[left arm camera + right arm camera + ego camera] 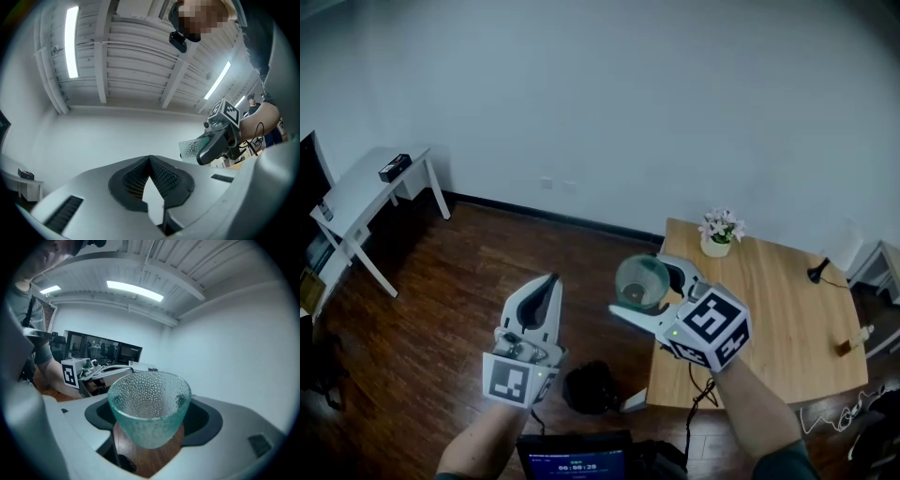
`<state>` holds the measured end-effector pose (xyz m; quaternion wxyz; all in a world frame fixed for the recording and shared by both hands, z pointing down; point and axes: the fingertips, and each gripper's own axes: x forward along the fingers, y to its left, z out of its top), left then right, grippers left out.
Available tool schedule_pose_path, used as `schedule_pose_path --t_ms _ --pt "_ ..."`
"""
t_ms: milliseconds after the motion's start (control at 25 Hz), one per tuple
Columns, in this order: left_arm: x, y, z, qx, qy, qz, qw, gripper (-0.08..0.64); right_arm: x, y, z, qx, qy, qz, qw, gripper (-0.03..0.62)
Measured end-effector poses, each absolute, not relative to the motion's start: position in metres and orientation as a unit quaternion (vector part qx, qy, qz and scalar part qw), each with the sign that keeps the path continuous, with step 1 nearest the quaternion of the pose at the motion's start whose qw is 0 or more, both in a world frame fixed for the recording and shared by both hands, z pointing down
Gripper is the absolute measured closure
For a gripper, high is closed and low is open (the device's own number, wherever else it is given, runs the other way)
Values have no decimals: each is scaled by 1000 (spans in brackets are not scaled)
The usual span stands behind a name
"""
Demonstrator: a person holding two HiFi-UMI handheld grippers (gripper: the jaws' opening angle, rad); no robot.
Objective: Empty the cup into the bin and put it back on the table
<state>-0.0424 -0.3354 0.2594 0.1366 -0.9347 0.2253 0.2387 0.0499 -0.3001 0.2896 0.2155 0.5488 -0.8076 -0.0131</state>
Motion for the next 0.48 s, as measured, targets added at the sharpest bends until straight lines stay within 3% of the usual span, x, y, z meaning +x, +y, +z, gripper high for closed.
schedule_pose_path --t_ms 480 --pt "32 -277 246 -946 188 235 119 558 109 -234 283 570 -801 2 182 198"
